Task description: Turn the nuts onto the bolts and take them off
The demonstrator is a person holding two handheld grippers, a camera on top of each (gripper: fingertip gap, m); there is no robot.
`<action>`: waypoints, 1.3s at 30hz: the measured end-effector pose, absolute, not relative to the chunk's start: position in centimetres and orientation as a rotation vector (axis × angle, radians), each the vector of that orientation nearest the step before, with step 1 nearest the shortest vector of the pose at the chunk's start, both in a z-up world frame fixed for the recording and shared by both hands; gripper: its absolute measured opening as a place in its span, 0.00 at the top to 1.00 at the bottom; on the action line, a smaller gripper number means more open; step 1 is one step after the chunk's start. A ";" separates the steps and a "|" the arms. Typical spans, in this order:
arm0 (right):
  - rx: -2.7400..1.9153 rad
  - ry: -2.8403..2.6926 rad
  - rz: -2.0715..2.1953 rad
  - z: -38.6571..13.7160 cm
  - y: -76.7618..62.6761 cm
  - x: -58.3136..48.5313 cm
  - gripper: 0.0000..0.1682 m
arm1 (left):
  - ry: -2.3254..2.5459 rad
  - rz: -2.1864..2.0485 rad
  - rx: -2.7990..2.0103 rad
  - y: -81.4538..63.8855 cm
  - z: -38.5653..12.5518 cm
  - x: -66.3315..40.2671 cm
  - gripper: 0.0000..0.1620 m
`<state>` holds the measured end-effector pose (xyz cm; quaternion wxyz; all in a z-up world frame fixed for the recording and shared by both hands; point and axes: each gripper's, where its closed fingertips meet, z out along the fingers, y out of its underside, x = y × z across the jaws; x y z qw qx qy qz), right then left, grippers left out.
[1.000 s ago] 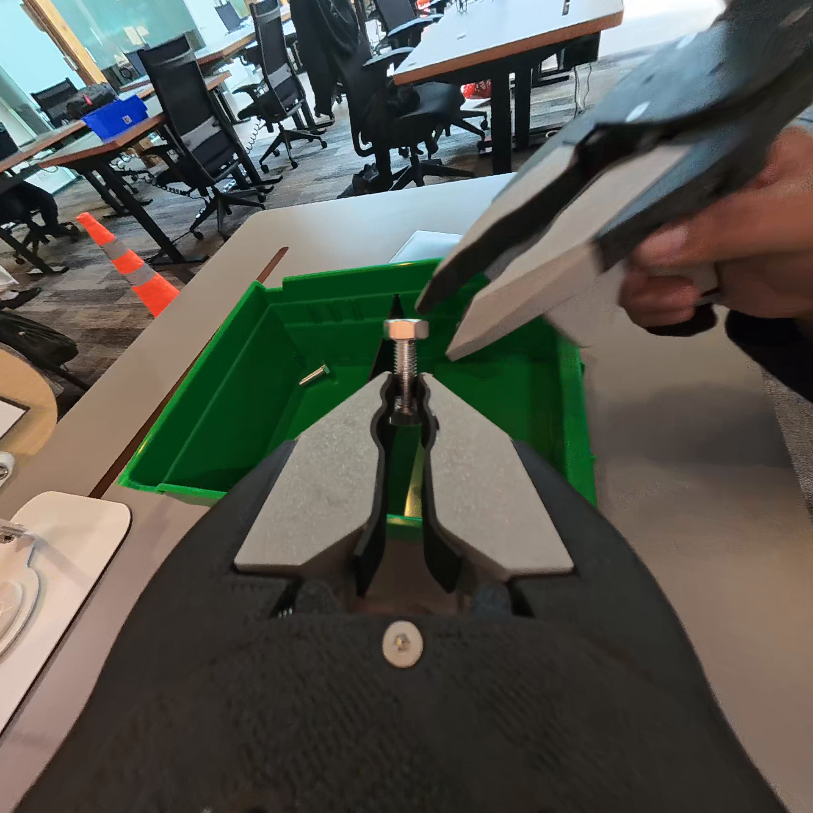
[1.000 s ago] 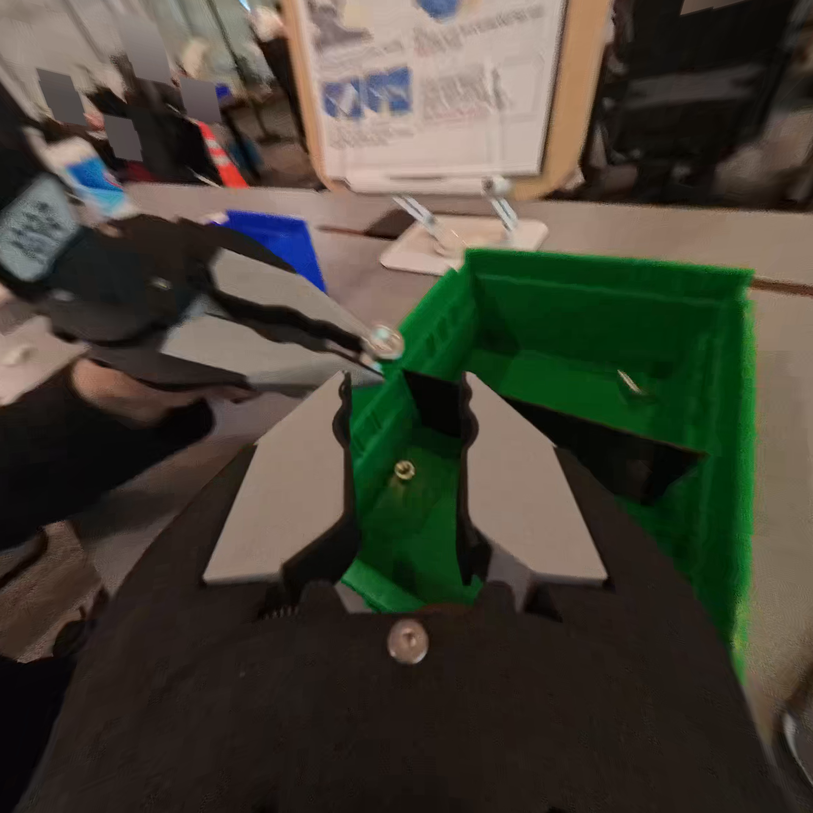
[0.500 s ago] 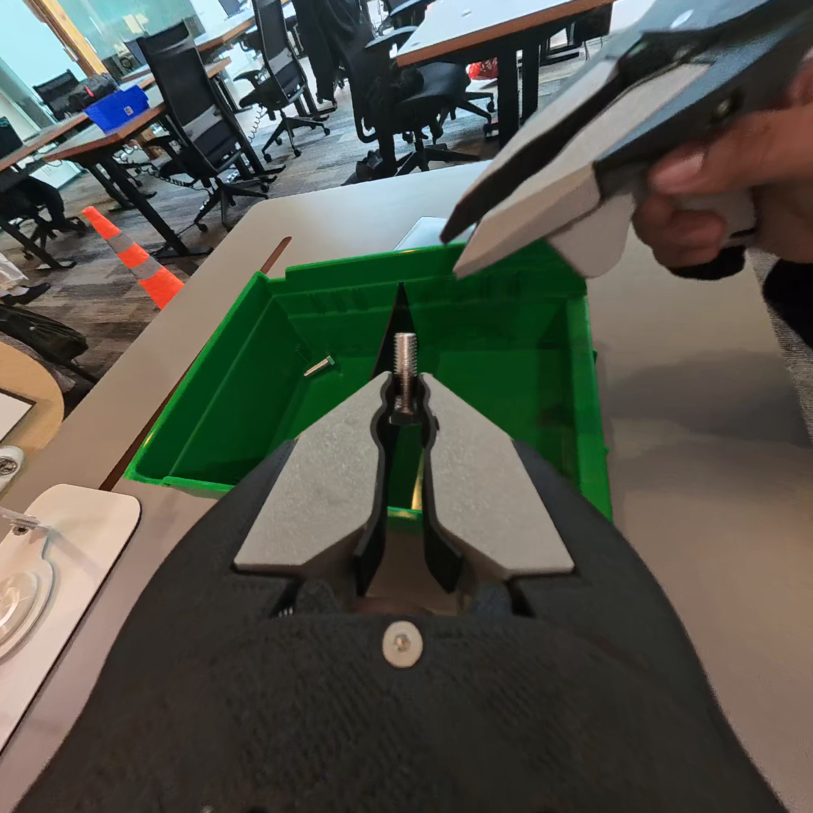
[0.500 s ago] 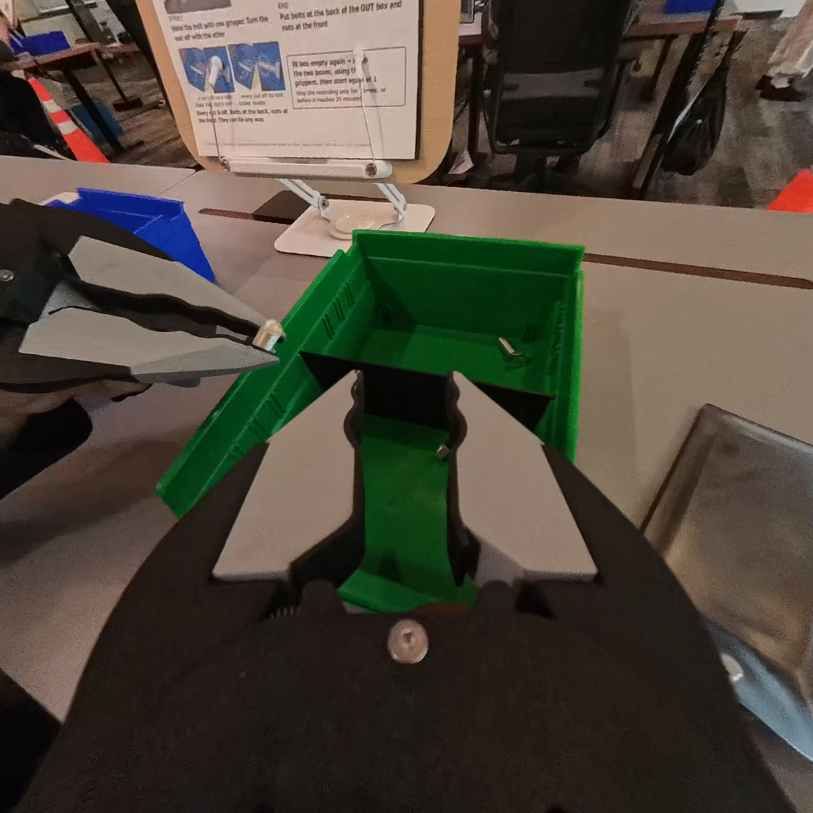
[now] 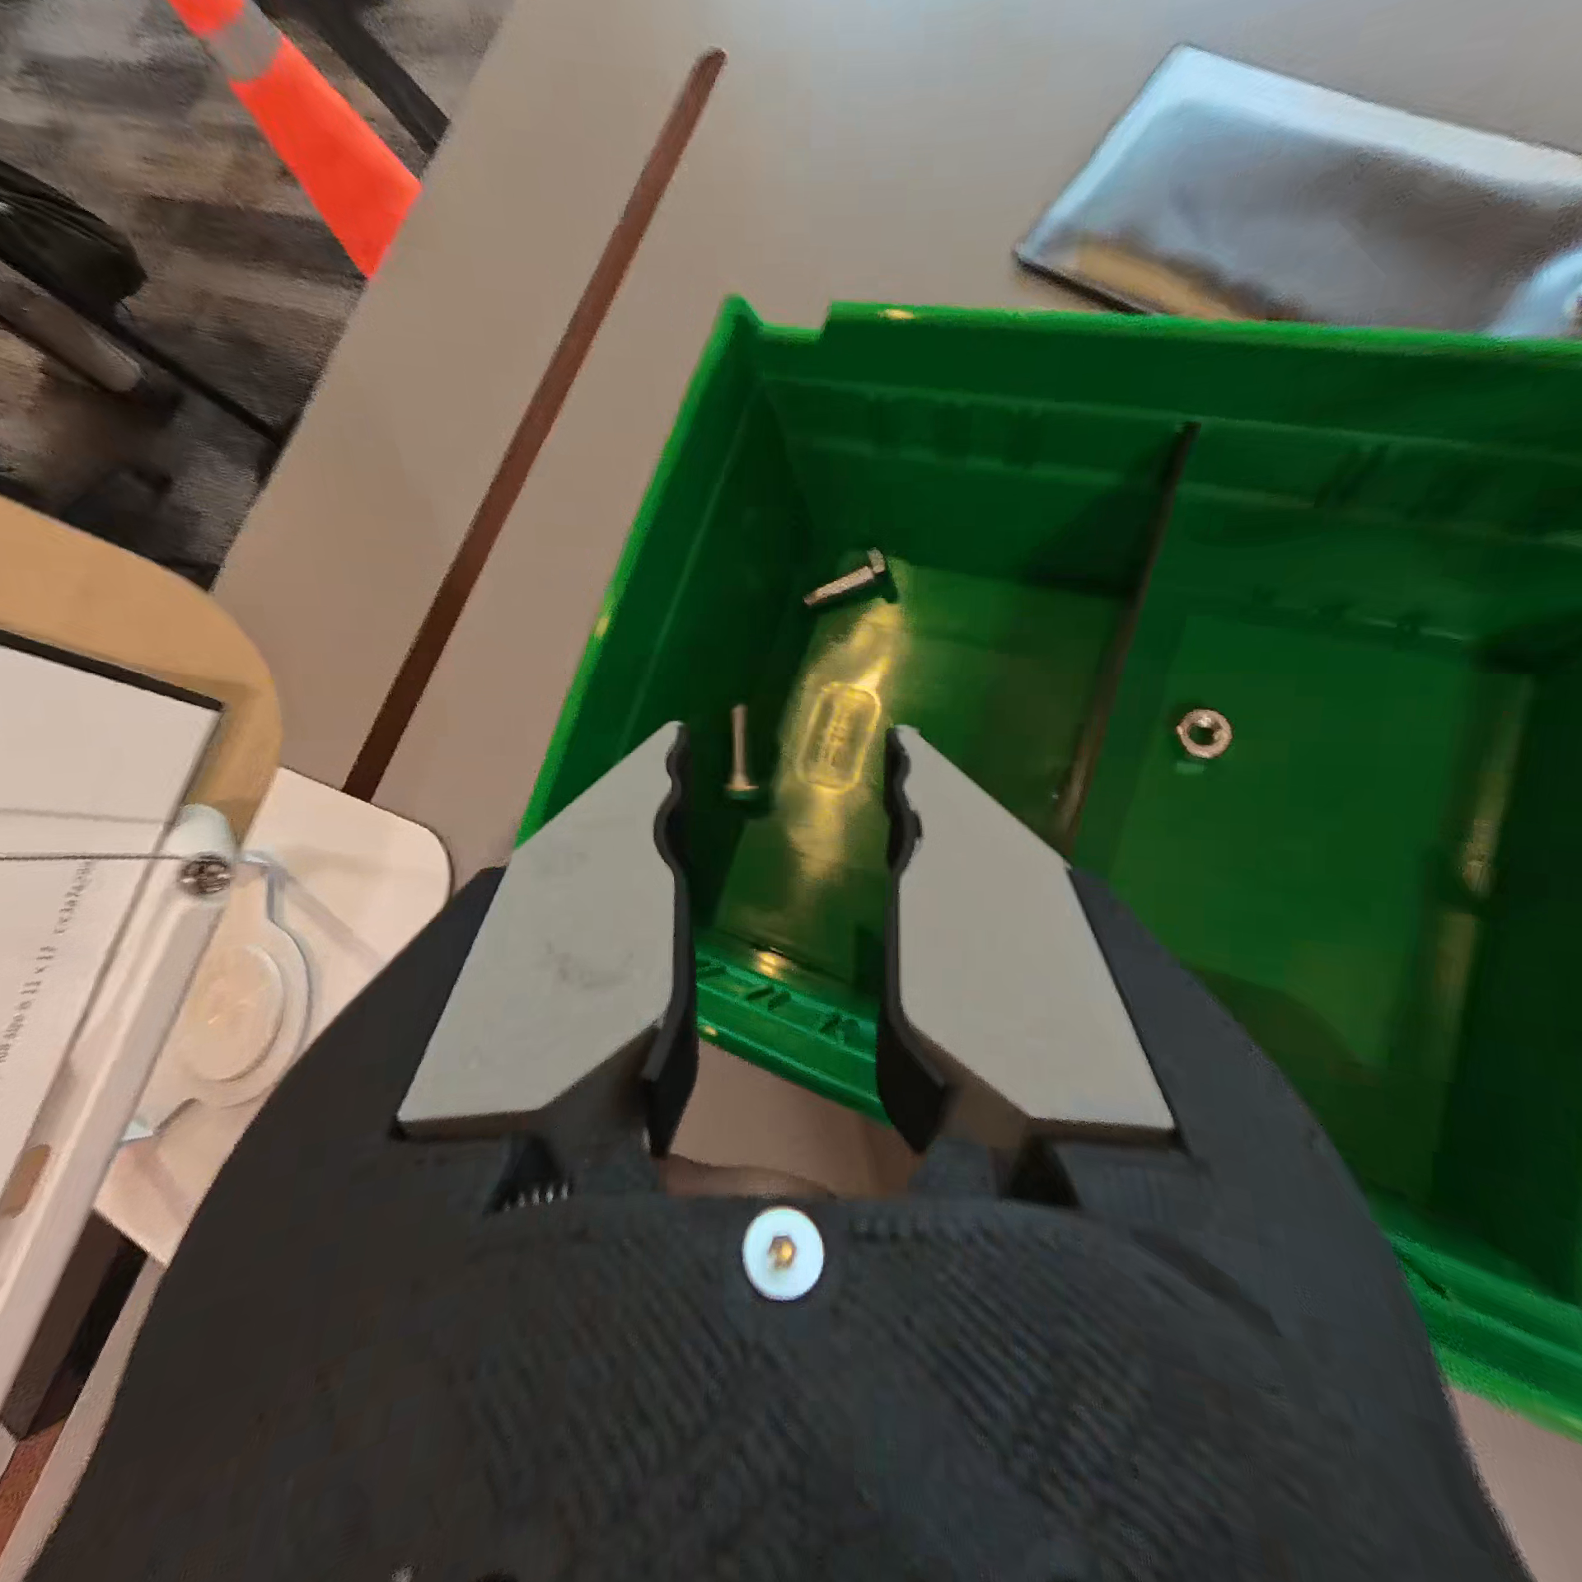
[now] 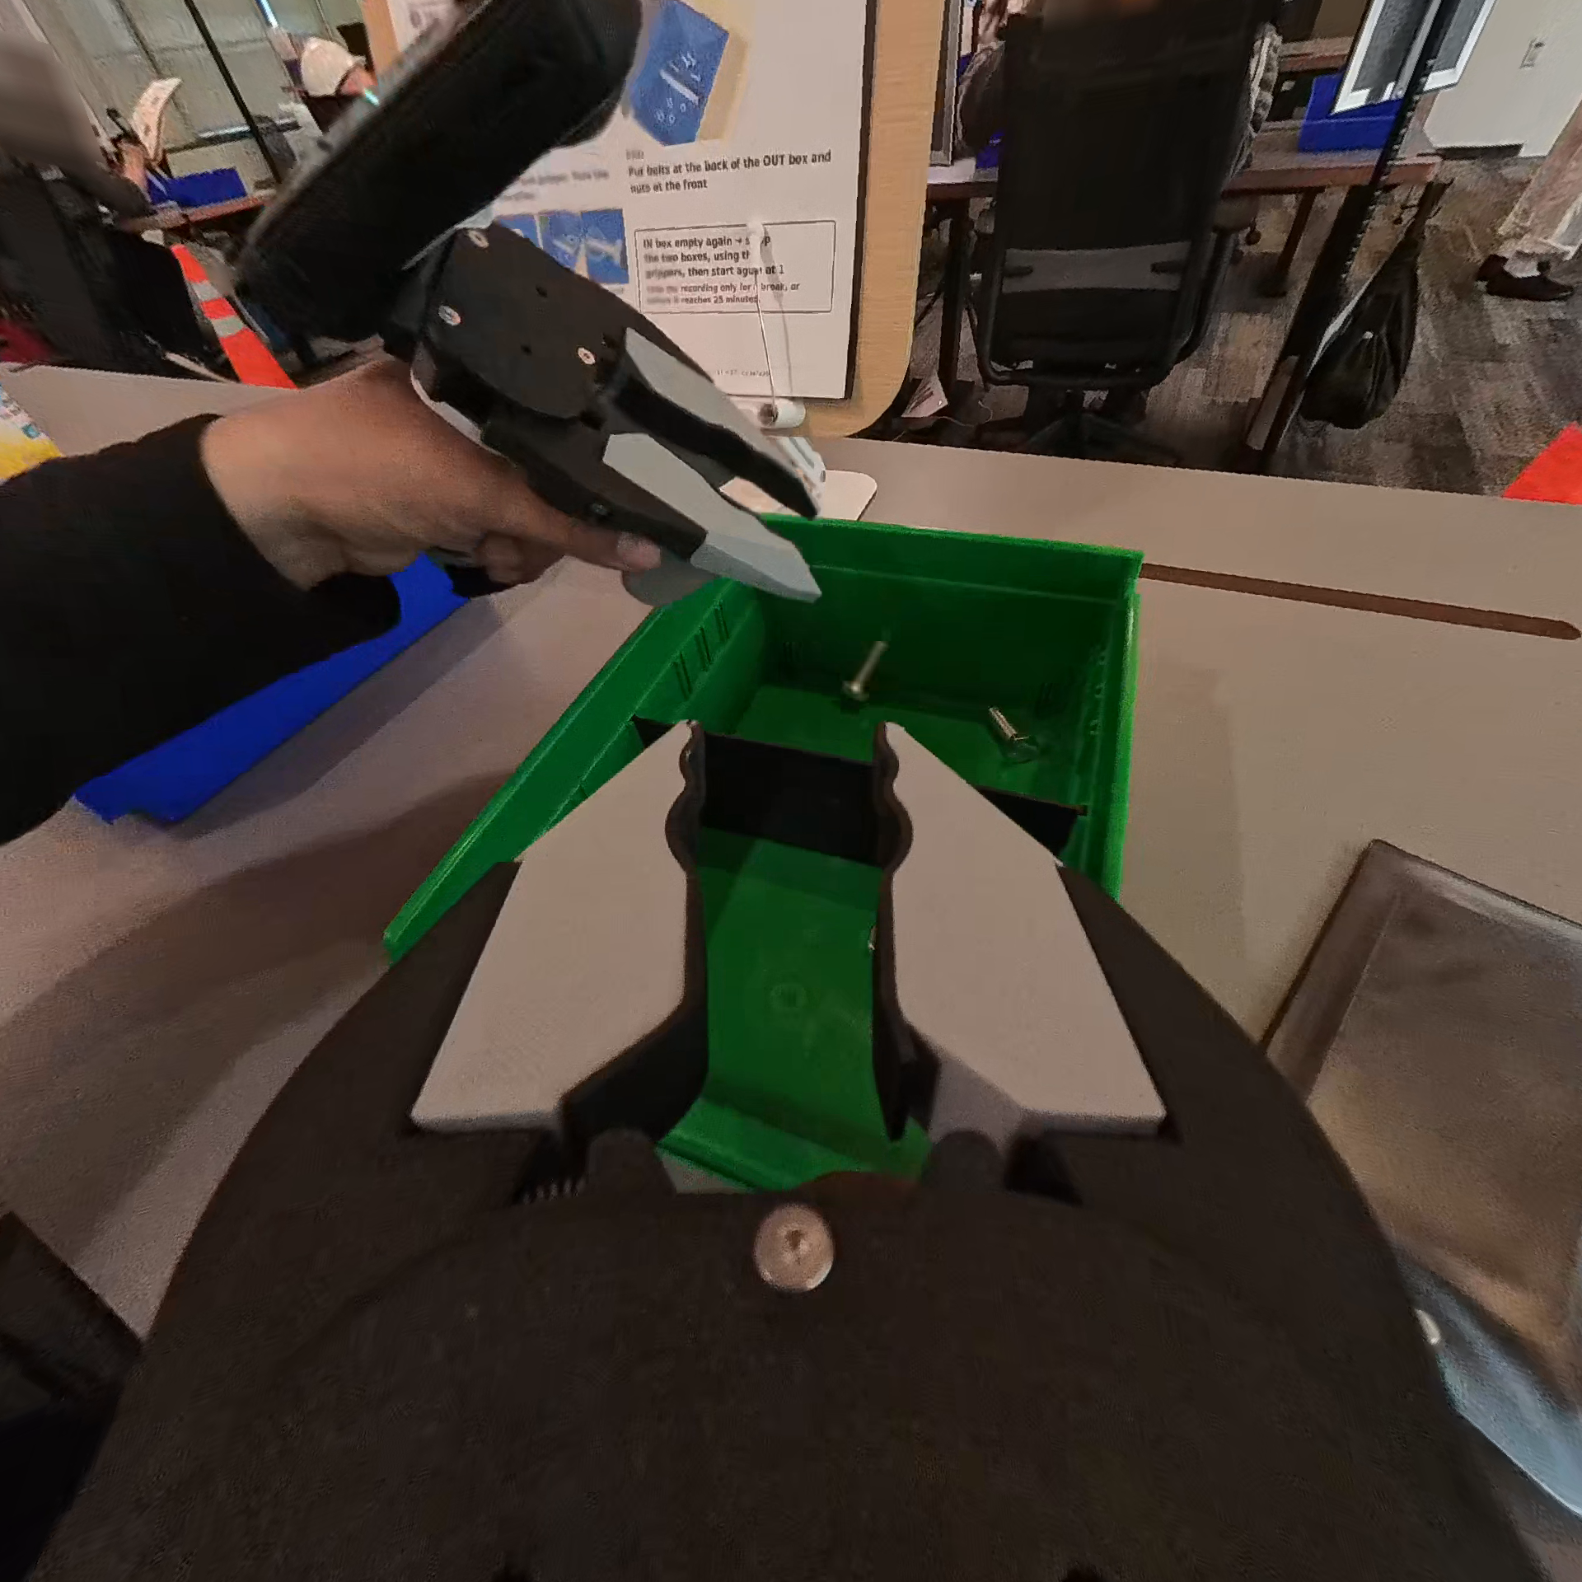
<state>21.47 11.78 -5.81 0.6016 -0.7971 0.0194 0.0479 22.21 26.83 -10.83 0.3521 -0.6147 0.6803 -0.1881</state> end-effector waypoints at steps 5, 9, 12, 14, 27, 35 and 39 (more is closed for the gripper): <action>-1.807 0.050 0.137 -4.9 10.9 21.7 0.79 | 1.669 -0.593 -1.507 25.1 -7.6 19.9 0.78; -1.778 0.015 0.166 -4.0 10.8 20.6 0.77 | 1.619 -0.767 -1.432 21.1 -5.1 14.3 0.77; -1.736 -0.051 0.204 -3.1 10.9 18.4 0.74 | 1.543 -0.864 -1.405 19.5 -3.7 8.5 0.75; -1.691 -0.106 0.255 -2.3 11.2 16.2 0.69 | 1.445 -0.887 -1.403 19.9 -2.8 4.0 0.75; -1.709 -0.480 0.543 -10.1 17.0 -3.2 0.62 | 1.042 -0.536 -1.714 31.2 -6.9 -20.5 0.75; -1.743 -0.475 0.624 -13.4 19.1 -4.9 0.64 | 1.594 -0.318 -2.152 32.6 -18.0 -24.1 0.78; -1.717 -0.502 0.607 -12.8 19.5 -5.3 0.65 | 1.768 -0.298 -2.295 31.5 -19.9 -25.0 0.81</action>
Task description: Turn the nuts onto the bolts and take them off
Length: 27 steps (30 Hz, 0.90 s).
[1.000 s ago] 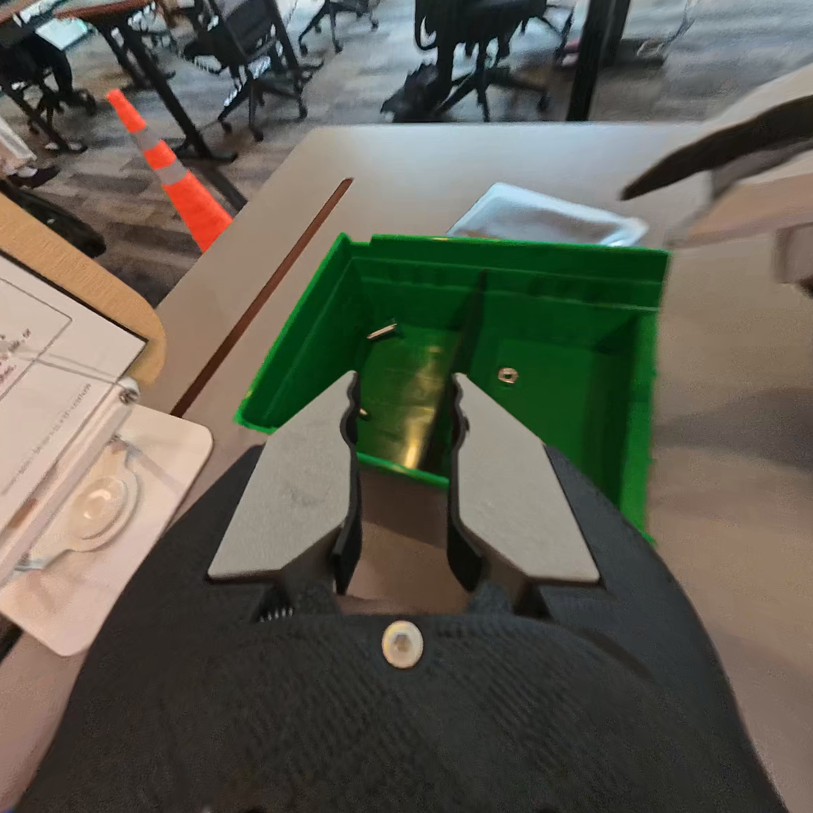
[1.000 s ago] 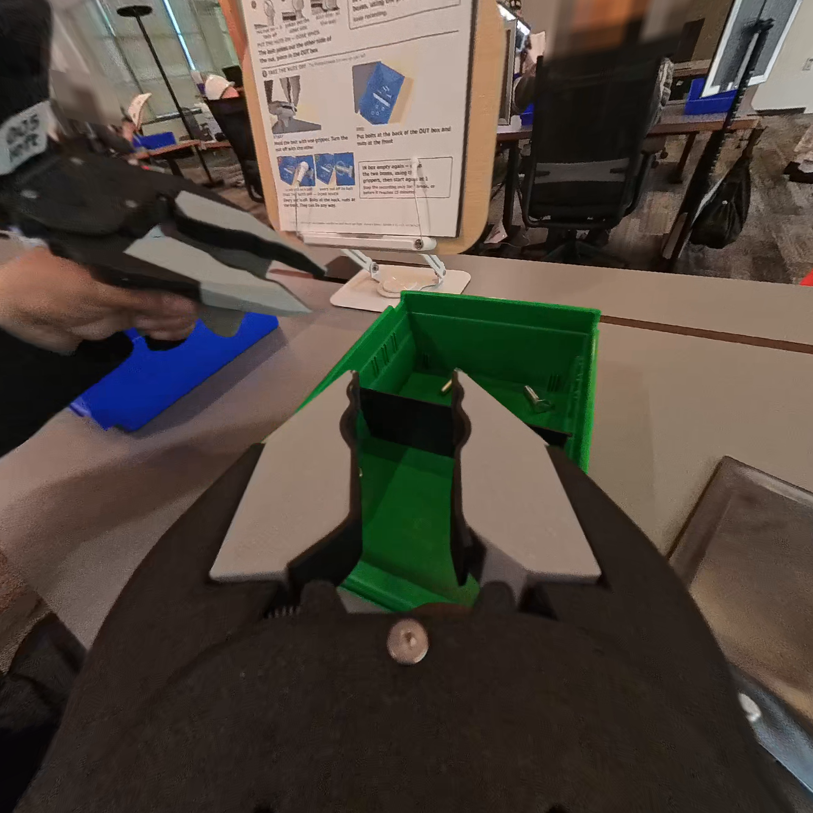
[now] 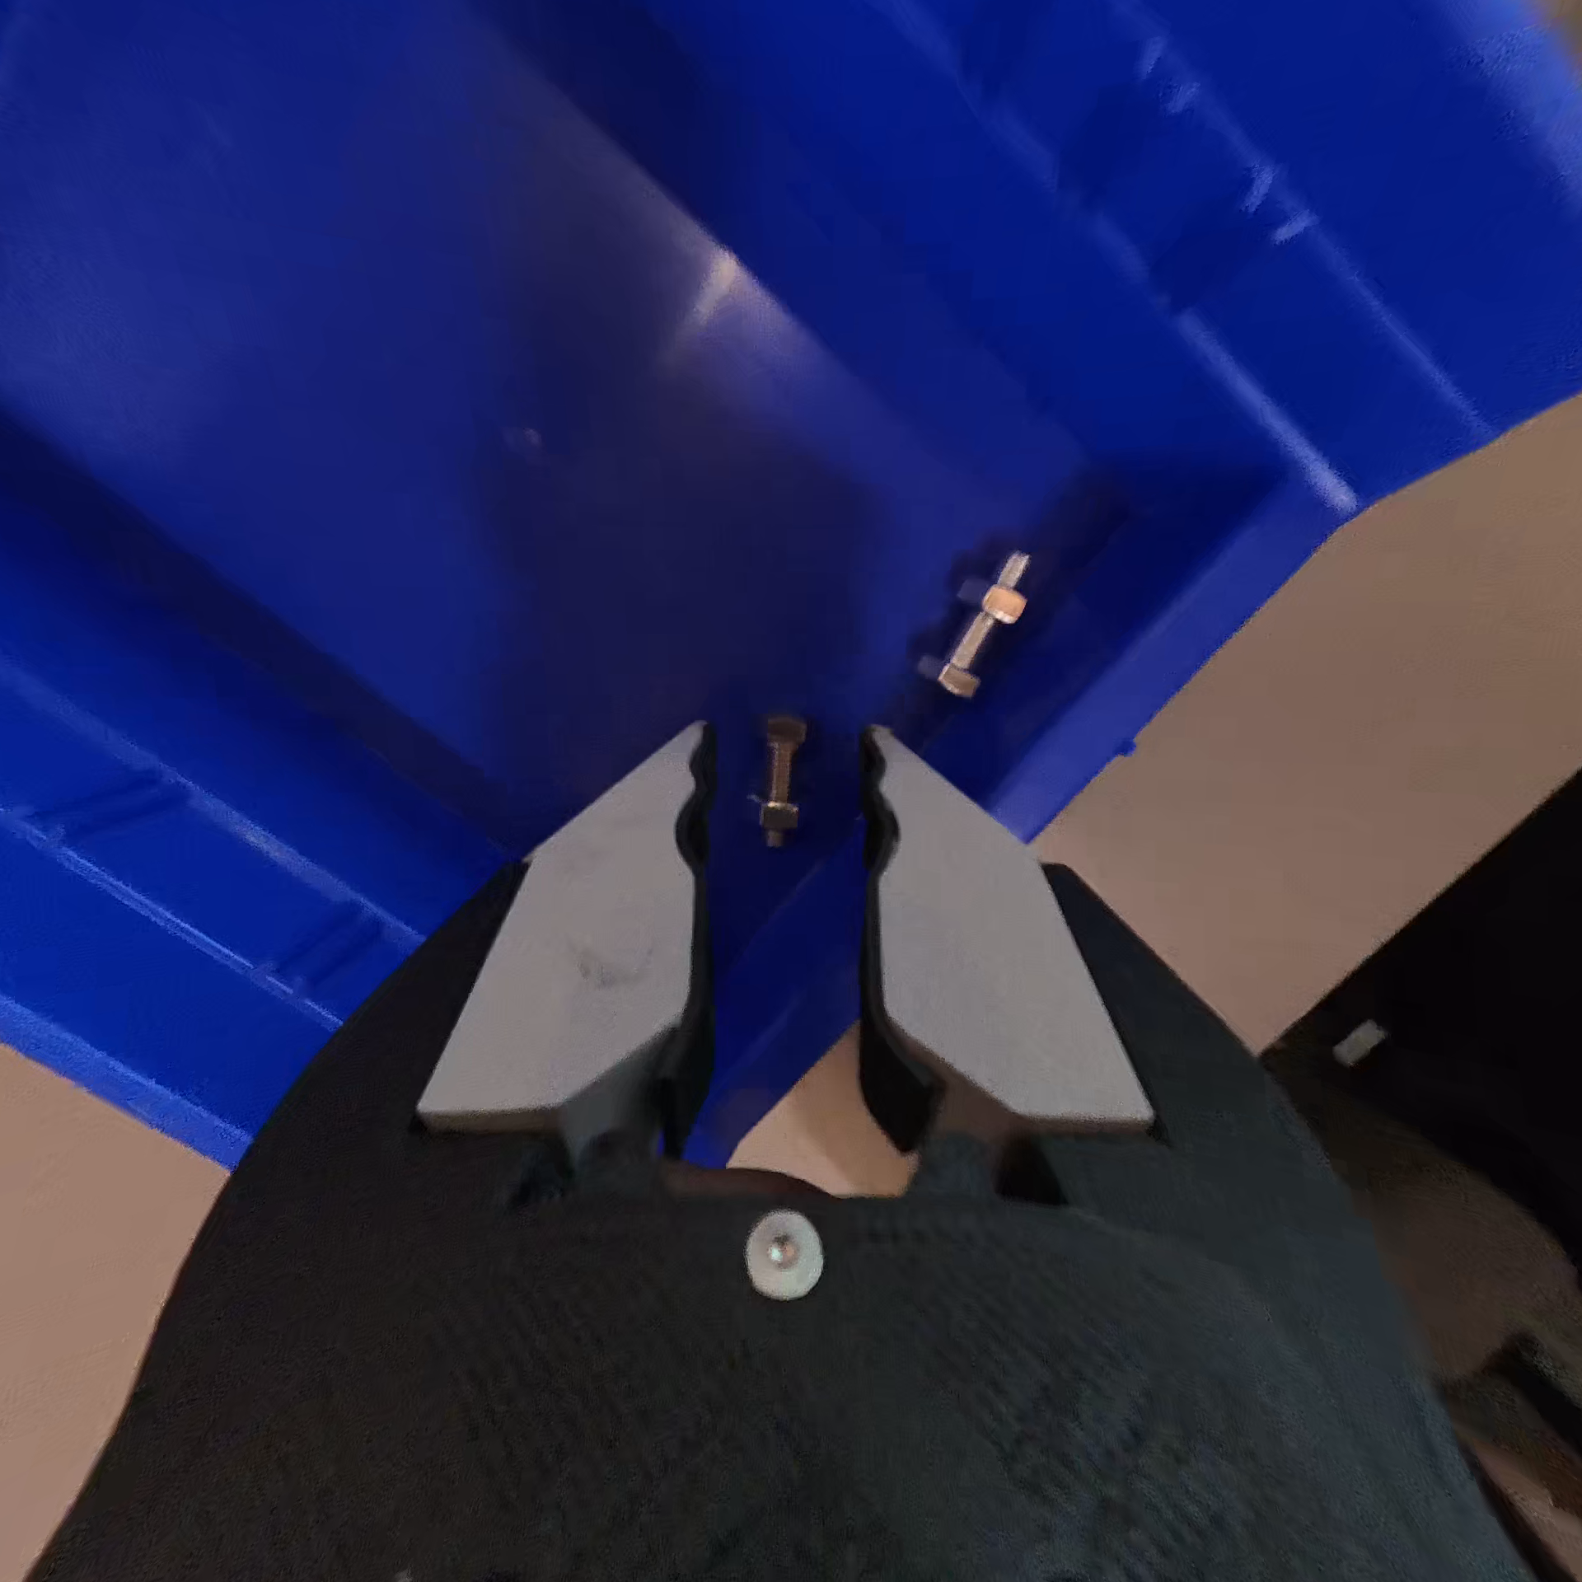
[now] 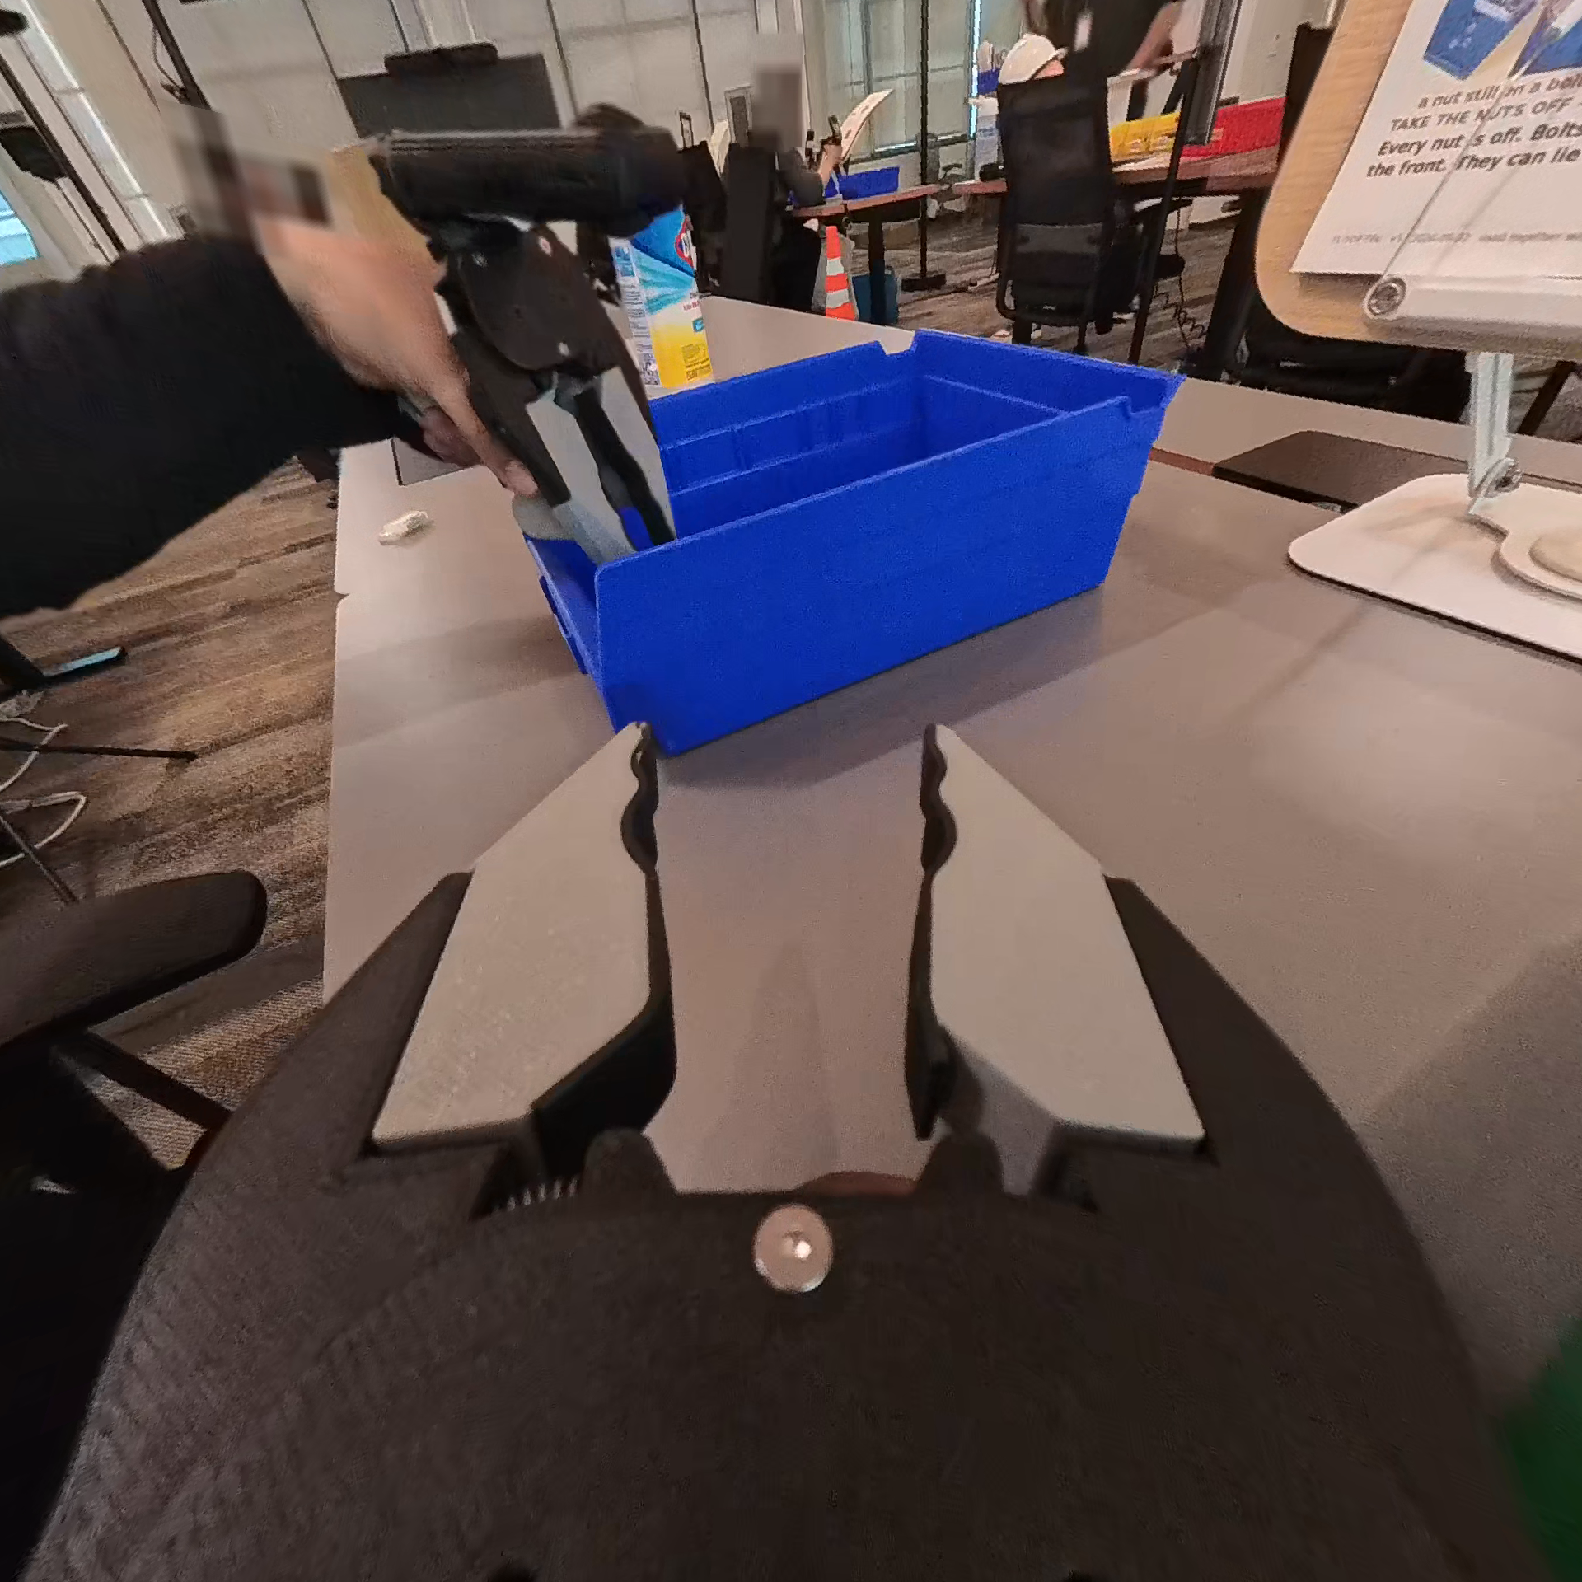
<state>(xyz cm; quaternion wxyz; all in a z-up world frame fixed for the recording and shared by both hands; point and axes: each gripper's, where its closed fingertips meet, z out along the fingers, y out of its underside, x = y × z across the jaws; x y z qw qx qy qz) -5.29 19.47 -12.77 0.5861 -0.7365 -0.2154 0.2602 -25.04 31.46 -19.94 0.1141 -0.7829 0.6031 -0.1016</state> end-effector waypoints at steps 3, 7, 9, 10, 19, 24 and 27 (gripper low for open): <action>-1.711 -0.514 0.617 -12.5 19.5 -5.5 0.65 | 1.898 -0.196 -2.361 30.9 -21.6 -26.1 0.82; -1.701 -0.505 0.642 -12.1 19.4 -5.2 0.66 | 1.901 -0.132 -2.452 31.4 -22.9 -25.9 0.95; -1.695 -0.504 0.653 -11.9 19.2 -5.0 0.66 | 1.935 -0.098 -2.399 31.6 -22.9 -25.7 0.95; -1.692 -0.505 0.659 -11.8 19.1 -5.0 0.66 | 1.930 -0.087 -2.372 31.8 -22.8 -25.5 0.95; -1.675 -0.545 0.655 -10.5 17.4 -5.3 0.66 | 1.277 -0.696 -1.732 32.7 -7.8 -16.0 0.96; -1.601 -0.500 0.713 -7.3 16.3 -5.0 0.66 | 1.058 -1.386 -1.220 22.9 1.9 -8.4 0.96; -1.537 -0.469 0.778 -5.2 15.2 -4.4 0.66 | 1.038 -1.624 -1.036 18.2 3.1 -5.4 0.96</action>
